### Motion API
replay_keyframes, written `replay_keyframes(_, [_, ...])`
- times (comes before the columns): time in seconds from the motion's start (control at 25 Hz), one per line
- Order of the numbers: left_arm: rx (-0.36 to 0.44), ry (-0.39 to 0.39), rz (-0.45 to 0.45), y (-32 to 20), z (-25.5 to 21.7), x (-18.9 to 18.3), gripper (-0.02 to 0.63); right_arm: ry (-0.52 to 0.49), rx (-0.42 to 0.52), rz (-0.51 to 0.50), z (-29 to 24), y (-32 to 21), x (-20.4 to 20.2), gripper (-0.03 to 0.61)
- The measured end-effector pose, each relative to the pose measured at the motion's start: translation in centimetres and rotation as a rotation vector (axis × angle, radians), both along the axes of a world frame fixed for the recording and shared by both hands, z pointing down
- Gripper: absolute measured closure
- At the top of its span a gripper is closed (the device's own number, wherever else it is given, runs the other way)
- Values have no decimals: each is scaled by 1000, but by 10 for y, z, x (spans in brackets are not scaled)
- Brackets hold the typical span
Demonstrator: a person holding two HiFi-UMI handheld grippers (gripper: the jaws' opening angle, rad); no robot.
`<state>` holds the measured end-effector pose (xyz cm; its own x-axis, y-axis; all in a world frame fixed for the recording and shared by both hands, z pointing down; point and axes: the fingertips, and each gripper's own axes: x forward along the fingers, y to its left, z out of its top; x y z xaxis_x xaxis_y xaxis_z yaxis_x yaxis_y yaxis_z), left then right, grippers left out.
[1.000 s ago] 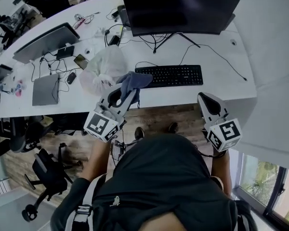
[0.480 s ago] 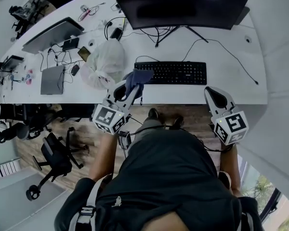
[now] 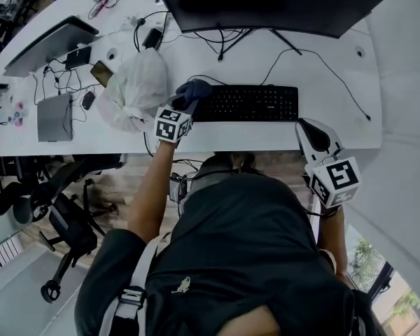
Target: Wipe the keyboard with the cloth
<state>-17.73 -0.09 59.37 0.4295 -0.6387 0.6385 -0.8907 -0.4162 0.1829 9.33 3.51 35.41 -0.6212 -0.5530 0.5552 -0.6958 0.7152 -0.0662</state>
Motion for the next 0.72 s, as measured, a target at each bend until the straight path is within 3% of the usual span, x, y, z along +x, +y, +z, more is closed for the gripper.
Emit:
replay_keyframes(0.12, [-131,-69,78,13,59,-4,538,46,-16,9,5,-9,-17,568])
replay_keyframes(0.28, [-234,-31,219,88,71,13,538,66,-47,5,14,-16,-47,568])
replay_keyframes(0.4, [-226,-62,366,113,68,33,538,76,-73,8,20,-16,-61,568])
replay_keyframes(0.56, [-105,-54,293,17,43,20,538,98,-101,14,26,-22,-68,568])
replay_keyframes(0.64, [-119,-56,257,-21,47,10,538,98,-98,10,28,-27,-70,568])
replay_keyframes(0.72, [-184,-7,234,-16,60,11,541,103,-96,11,26,-30,-76,568])
